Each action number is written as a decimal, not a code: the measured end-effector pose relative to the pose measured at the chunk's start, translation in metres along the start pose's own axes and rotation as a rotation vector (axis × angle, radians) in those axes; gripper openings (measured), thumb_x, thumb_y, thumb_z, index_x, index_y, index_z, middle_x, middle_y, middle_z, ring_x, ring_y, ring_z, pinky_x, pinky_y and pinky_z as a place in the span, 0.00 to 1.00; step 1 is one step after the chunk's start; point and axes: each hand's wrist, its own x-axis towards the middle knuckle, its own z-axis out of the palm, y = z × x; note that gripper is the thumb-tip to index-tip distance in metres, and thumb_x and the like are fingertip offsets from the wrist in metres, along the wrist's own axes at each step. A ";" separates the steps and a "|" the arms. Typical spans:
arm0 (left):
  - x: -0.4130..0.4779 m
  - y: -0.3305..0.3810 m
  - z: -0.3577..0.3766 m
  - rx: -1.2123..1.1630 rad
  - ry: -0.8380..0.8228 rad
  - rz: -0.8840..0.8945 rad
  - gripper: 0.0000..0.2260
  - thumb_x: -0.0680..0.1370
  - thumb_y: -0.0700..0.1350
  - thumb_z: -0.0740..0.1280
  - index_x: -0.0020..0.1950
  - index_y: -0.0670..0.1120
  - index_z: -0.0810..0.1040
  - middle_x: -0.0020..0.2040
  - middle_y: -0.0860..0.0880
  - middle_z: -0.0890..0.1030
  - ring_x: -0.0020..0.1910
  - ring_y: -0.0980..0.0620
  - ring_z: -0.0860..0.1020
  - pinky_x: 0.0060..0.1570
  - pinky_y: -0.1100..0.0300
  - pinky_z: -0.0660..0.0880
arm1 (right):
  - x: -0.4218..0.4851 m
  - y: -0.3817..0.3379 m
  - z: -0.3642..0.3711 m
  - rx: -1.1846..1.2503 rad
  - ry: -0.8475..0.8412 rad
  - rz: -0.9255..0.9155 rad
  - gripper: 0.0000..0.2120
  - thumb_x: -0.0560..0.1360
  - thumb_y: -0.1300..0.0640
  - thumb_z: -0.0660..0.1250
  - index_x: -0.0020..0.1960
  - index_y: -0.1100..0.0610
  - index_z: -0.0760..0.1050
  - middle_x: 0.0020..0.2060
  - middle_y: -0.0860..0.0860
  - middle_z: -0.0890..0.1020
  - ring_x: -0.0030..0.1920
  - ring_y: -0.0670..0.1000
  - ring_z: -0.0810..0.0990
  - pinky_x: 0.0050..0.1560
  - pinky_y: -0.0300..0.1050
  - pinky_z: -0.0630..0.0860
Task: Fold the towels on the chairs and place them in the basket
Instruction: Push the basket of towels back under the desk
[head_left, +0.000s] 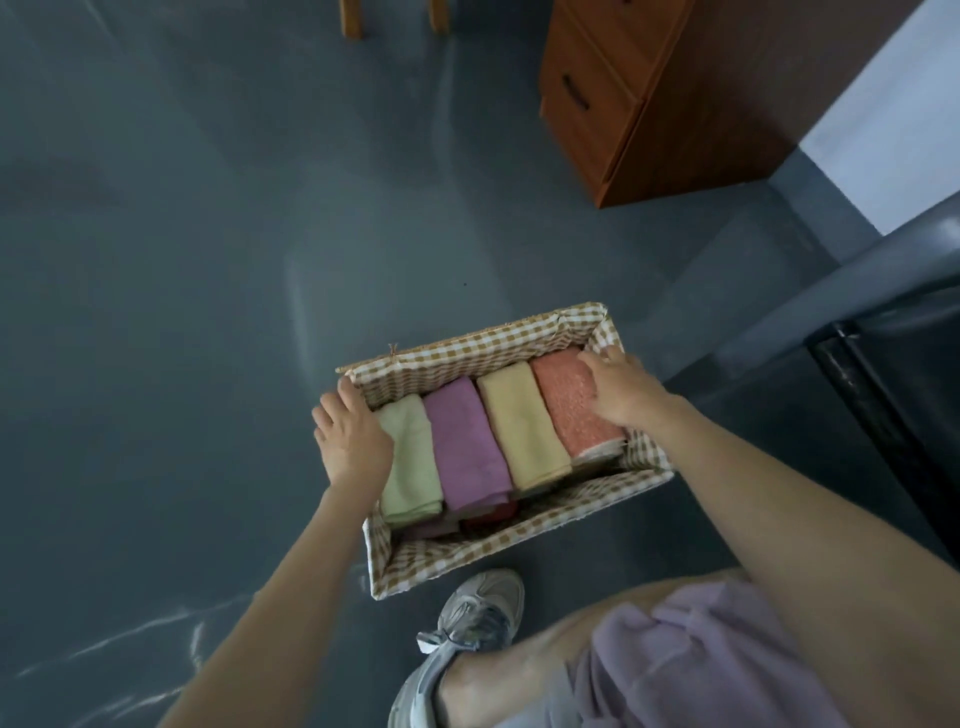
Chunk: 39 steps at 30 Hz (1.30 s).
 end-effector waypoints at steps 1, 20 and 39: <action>0.001 -0.002 0.005 -0.038 -0.019 0.001 0.30 0.75 0.30 0.57 0.75 0.37 0.52 0.65 0.36 0.64 0.61 0.38 0.65 0.63 0.50 0.64 | 0.002 0.007 0.000 0.012 0.001 0.071 0.32 0.77 0.59 0.61 0.76 0.50 0.50 0.73 0.56 0.55 0.70 0.61 0.60 0.66 0.60 0.67; 0.079 0.072 0.010 -0.434 0.099 0.106 0.25 0.69 0.25 0.52 0.64 0.40 0.66 0.60 0.40 0.71 0.61 0.43 0.68 0.61 0.50 0.67 | 0.042 0.083 0.036 0.464 0.332 0.221 0.22 0.79 0.59 0.58 0.69 0.47 0.55 0.54 0.55 0.78 0.48 0.58 0.78 0.49 0.57 0.77; 0.095 0.080 0.039 0.078 -0.009 -0.161 0.13 0.82 0.45 0.52 0.63 0.41 0.66 0.61 0.39 0.71 0.55 0.34 0.73 0.48 0.48 0.66 | 0.082 0.095 0.046 0.698 0.446 0.127 0.26 0.82 0.58 0.53 0.77 0.52 0.49 0.60 0.58 0.76 0.52 0.58 0.79 0.51 0.51 0.76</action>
